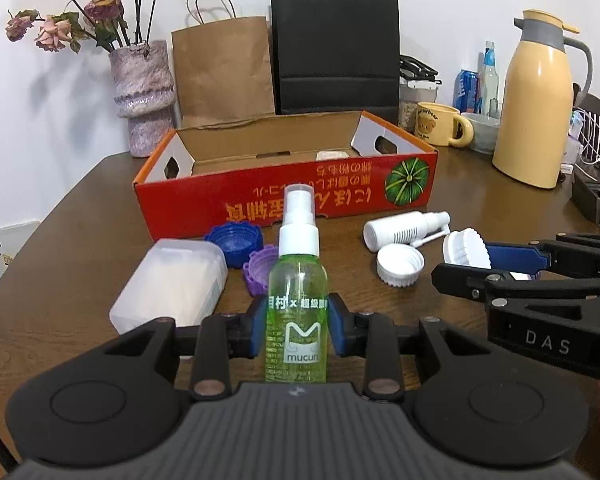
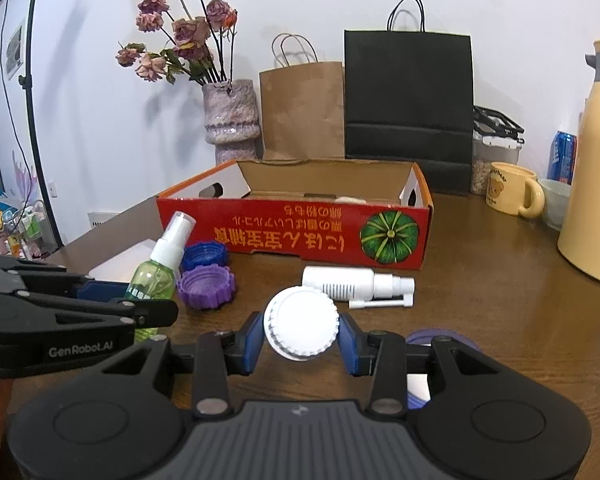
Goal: Organize rigid objects
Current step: 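Carry the green bottle and white cap over the red box with both grippers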
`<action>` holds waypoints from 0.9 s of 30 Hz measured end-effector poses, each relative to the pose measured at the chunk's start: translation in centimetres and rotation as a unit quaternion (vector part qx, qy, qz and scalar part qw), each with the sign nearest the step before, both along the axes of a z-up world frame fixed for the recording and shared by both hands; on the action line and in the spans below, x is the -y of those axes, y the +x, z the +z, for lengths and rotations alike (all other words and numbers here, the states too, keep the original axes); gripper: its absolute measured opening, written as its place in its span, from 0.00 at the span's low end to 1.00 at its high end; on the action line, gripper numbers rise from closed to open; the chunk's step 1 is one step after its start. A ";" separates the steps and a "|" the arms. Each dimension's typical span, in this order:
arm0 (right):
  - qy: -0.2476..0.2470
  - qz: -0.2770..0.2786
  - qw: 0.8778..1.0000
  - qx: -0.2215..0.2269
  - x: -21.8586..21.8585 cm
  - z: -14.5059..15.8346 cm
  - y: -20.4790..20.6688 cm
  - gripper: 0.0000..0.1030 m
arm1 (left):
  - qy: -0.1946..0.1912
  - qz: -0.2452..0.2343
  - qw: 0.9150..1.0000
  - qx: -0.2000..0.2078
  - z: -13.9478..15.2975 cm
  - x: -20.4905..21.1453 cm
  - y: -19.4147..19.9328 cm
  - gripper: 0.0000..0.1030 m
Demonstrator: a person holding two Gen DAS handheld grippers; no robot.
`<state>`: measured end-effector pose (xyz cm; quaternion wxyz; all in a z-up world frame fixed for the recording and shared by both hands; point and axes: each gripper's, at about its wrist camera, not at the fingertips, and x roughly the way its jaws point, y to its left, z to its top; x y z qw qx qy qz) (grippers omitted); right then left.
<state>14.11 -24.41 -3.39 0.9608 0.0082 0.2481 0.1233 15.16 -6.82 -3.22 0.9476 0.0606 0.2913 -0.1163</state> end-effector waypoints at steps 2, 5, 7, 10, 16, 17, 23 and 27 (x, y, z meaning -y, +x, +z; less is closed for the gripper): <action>-0.002 0.000 1.000 0.005 -0.1 0.4 0.1 0.38 | -0.002 0.002 1.000 0.003 0.3 0.0 0.1 0.31; -0.004 0.001 1.000 0.011 -0.3 0.9 0.3 0.38 | -0.006 0.003 1.000 0.007 0.8 -0.1 0.3 0.31; -0.006 0.003 1.000 0.015 -0.5 1.3 0.5 0.38 | -0.008 0.003 1.000 0.011 1.1 -0.1 0.4 0.31; -0.008 0.005 1.000 0.020 -0.7 1.8 0.8 0.38 | -0.013 0.005 1.000 0.015 1.6 -0.2 0.7 0.31; -0.012 0.006 0.999 0.029 -1.0 2.7 1.6 0.38 | -0.022 0.015 0.999 0.024 2.8 -0.5 1.6 0.31; -0.013 0.006 0.999 0.031 -1.1 2.9 1.7 0.38 | -0.023 0.018 0.999 0.024 2.9 -0.6 1.8 0.31; -0.016 0.004 0.999 0.040 -1.1 3.7 2.7 0.38 | -0.031 0.028 0.999 0.032 4.1 -0.9 3.2 0.31; -0.017 0.002 0.999 0.045 -1.2 4.2 3.5 0.38 | -0.034 0.032 0.998 0.038 4.8 -0.8 4.1 0.31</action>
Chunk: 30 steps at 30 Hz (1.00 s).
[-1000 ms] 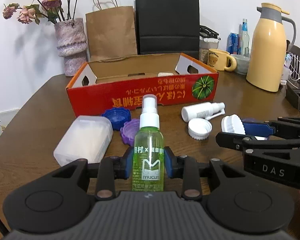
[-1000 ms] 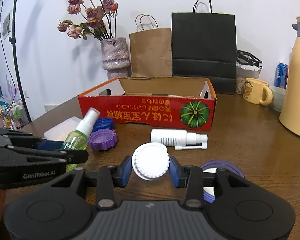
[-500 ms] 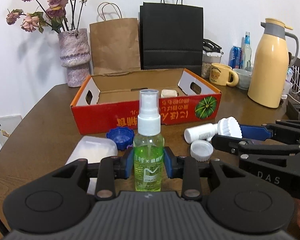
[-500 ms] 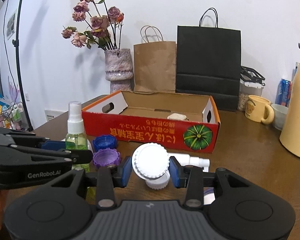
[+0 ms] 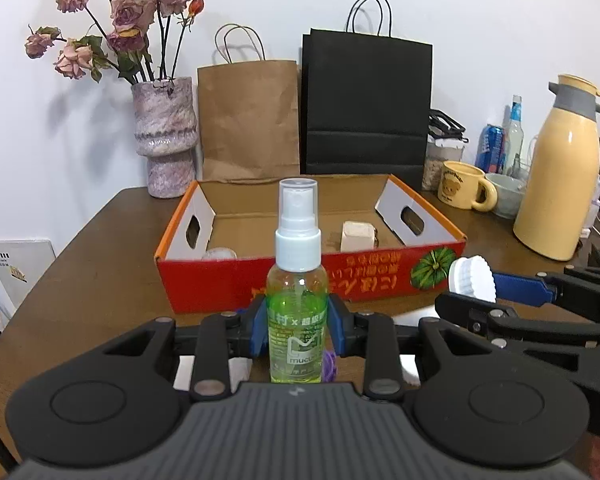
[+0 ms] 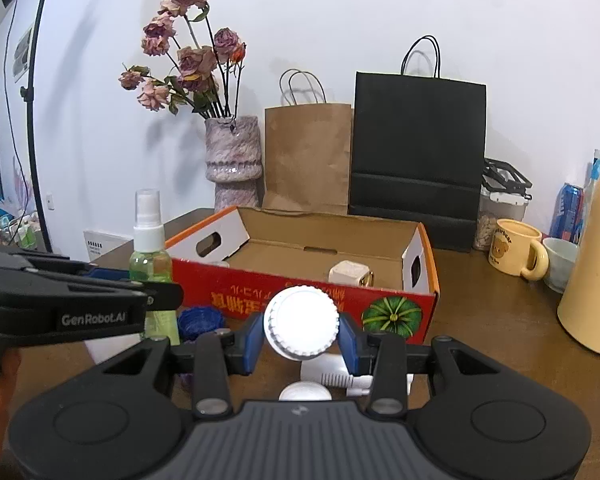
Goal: Organize rigid objects
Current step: 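Carry the green bottle and white cap over the red box with both grippers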
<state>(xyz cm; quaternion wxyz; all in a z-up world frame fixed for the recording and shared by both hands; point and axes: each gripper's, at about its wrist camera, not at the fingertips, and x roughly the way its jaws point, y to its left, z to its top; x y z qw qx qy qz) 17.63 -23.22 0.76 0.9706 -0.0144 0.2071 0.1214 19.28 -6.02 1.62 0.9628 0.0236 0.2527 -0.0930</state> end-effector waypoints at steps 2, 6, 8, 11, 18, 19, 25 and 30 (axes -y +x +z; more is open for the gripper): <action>0.001 -0.001 1.000 0.003 0.0 0.2 0.4 0.38 | -0.001 0.002 1.000 0.002 0.3 0.1 0.5 0.31; 0.002 -0.003 1.000 0.010 0.1 0.6 1.3 0.38 | -0.002 0.005 1.000 0.012 1.2 0.3 1.4 0.31; 0.003 -0.005 1.000 0.012 0.2 0.8 1.9 0.38 | -0.005 0.008 1.000 0.017 1.5 0.4 1.9 0.31; 0.006 -0.008 1.000 0.017 0.3 1.1 2.8 0.38 | -0.008 0.012 1.000 0.023 2.0 0.7 2.8 0.31; 0.011 -0.015 0.999 0.027 0.5 1.7 4.9 0.38 | -0.014 0.016 0.999 0.024 2.3 1.2 5.0 0.31; 0.011 -0.015 0.999 0.028 0.4 1.7 5.2 0.38 | -0.015 0.017 0.999 0.025 2.4 1.2 5.3 0.31; 0.011 -0.023 0.999 0.035 0.5 2.1 7.4 0.38 | -0.023 0.030 0.999 0.035 2.8 1.5 7.4 0.31; 0.004 -0.026 0.999 0.042 0.5 2.5 9.1 0.38 | -0.029 0.041 0.998 0.041 3.0 1.6 9.2 0.31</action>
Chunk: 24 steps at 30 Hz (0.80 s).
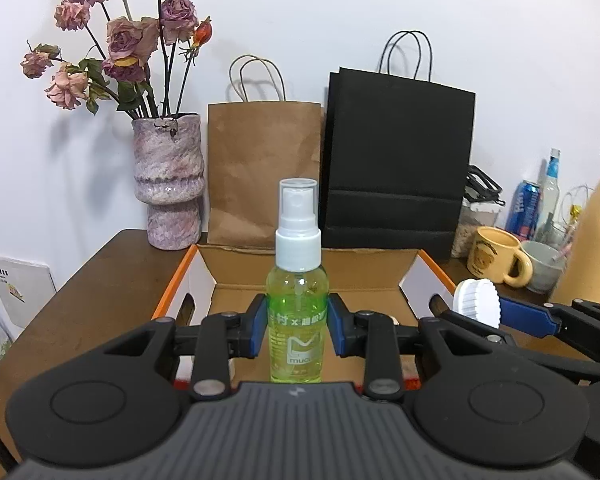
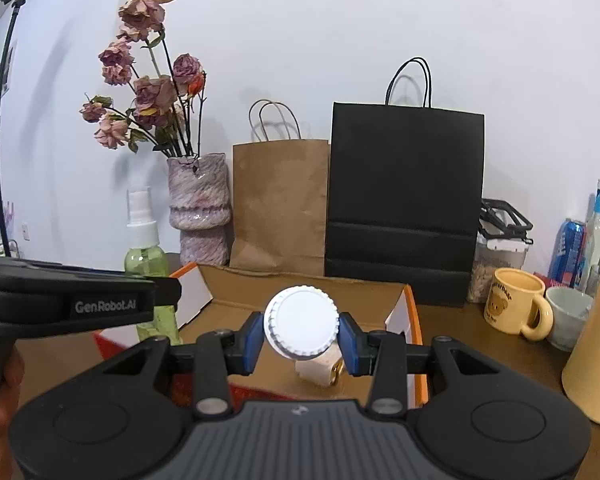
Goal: Organize rigid objects
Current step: 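Carry the green bottle and white cap over the red box with both grippers, then open both grippers to drop the cap and bottle into the box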
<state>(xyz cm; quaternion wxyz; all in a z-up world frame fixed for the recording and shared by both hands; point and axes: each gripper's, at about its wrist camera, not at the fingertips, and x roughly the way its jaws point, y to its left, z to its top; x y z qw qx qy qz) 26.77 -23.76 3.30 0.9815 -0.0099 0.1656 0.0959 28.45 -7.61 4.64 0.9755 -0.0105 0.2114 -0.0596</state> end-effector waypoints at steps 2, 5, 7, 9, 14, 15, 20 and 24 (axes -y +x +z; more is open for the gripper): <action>-0.001 -0.003 1.000 0.002 0.0 0.1 0.8 0.38 | -0.004 0.007 1.000 -0.001 0.0 0.0 0.8 0.31; -0.004 -0.011 1.000 0.009 0.0 0.3 1.9 0.38 | -0.011 0.012 1.000 -0.005 -0.1 -0.1 2.1 0.31; -0.005 -0.013 1.000 0.010 0.1 0.4 2.7 0.38 | -0.012 0.016 1.000 -0.006 -0.2 -0.2 2.9 0.31; -0.005 -0.014 1.000 0.010 0.2 0.3 3.5 0.38 | -0.011 0.019 1.000 -0.007 -0.4 -0.2 3.7 0.31; -0.009 -0.014 1.000 -0.001 0.2 -0.3 5.5 0.38 | -0.007 0.030 0.999 -0.016 -1.0 -0.3 5.8 0.31; -0.010 -0.014 1.000 -0.005 0.3 -0.5 5.9 0.38 | -0.006 0.032 0.999 -0.018 -1.1 -0.4 6.1 0.31; -0.016 -0.015 1.000 -0.019 0.4 -1.3 7.8 0.38 | 0.003 0.044 0.999 -0.027 -2.0 -0.6 8.1 0.31; -0.023 -0.016 0.999 -0.036 0.4 -2.2 9.1 0.38 | 0.012 0.050 0.998 -0.036 -2.7 -0.7 9.6 0.31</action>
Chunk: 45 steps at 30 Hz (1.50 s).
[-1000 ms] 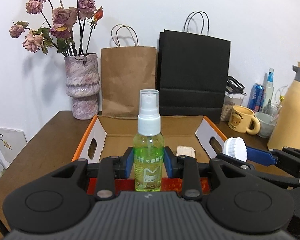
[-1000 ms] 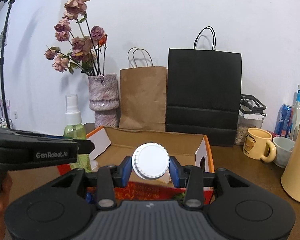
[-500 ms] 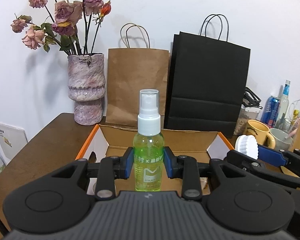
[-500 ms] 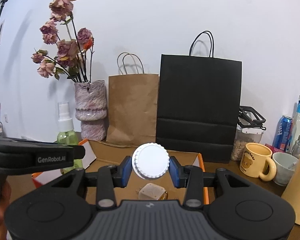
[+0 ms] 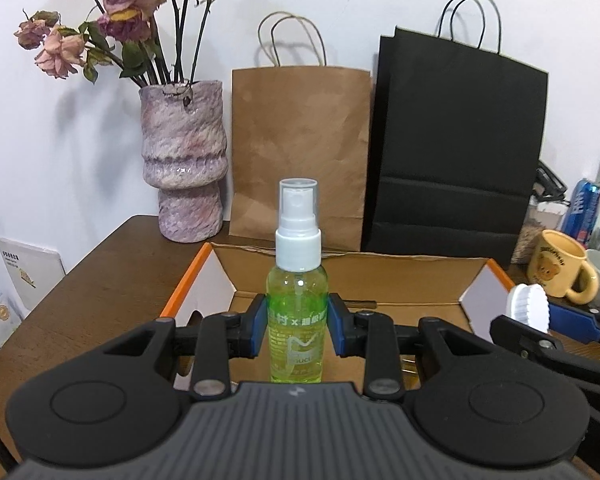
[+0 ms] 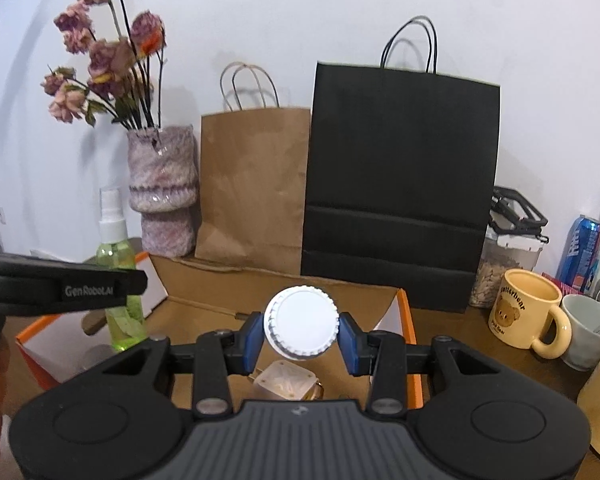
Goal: Organize rigid objects
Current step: 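Open both grippers to drop the cap and bottle into the box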
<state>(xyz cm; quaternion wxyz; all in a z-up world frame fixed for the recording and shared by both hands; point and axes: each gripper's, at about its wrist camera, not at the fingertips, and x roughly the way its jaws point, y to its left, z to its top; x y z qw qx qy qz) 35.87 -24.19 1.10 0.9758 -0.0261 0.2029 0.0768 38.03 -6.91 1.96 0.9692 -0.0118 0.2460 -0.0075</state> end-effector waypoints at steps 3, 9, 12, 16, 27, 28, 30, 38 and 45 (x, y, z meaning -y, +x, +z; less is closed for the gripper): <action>-0.003 -0.003 1.000 -0.013 0.1 -0.7 0.7 0.38 | 0.004 0.004 1.000 -0.007 -0.5 -0.1 0.7 0.31; -0.008 -0.006 0.999 -0.032 0.1 -1.7 1.3 0.38 | 0.015 0.006 1.000 -0.024 -1.3 0.0 1.5 0.32; -0.009 -0.013 0.999 -0.038 0.3 -1.8 1.5 0.43 | 0.024 0.010 1.000 -0.017 -1.2 0.1 1.2 0.58; -0.012 -0.031 0.999 -0.033 0.5 -1.7 1.3 0.92 | 0.040 0.017 0.999 0.002 -0.9 0.4 0.7 0.98; -0.010 -0.026 0.999 -0.036 0.5 -1.7 1.4 1.00 | 0.044 0.022 0.999 0.004 -0.9 0.6 0.6 1.00; -0.009 -0.026 0.999 -0.035 0.5 -1.7 1.4 1.00 | 0.044 0.022 0.999 0.004 -0.9 0.6 0.6 1.00; -0.010 -0.026 0.999 -0.036 0.5 -1.7 1.4 1.00 | 0.043 0.022 0.999 0.005 -0.9 0.6 0.5 1.00; -0.008 -0.023 0.999 -0.032 0.5 -1.5 1.0 1.00 | 0.042 0.021 0.999 0.006 -0.7 0.6 0.0 1.00; 0.002 -0.018 0.999 -0.028 0.7 -1.2 -0.4 1.00 | 0.036 0.015 0.999 0.003 -0.5 0.3 -1.0 1.00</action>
